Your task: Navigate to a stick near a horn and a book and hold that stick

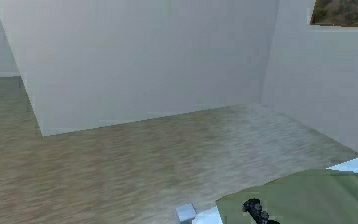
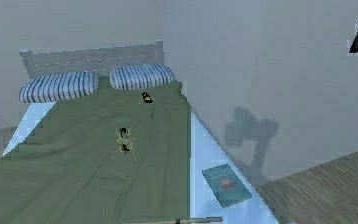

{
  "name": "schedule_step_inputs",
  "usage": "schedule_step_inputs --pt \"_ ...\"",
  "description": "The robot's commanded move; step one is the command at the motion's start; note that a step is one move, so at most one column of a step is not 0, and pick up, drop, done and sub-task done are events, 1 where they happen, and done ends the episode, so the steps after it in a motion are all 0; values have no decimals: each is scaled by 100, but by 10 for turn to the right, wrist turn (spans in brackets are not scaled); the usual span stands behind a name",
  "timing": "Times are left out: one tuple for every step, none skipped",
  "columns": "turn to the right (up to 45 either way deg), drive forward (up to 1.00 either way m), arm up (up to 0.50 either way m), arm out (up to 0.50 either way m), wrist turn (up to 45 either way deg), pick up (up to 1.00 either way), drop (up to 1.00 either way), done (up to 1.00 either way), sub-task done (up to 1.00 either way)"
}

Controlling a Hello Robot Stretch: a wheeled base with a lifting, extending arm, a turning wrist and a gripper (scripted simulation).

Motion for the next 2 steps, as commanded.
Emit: schedule_step_inputs --pt "0 0 18 0 0 0 0 0 0" --pt "0 0 0 20 0 0 0 0 0"
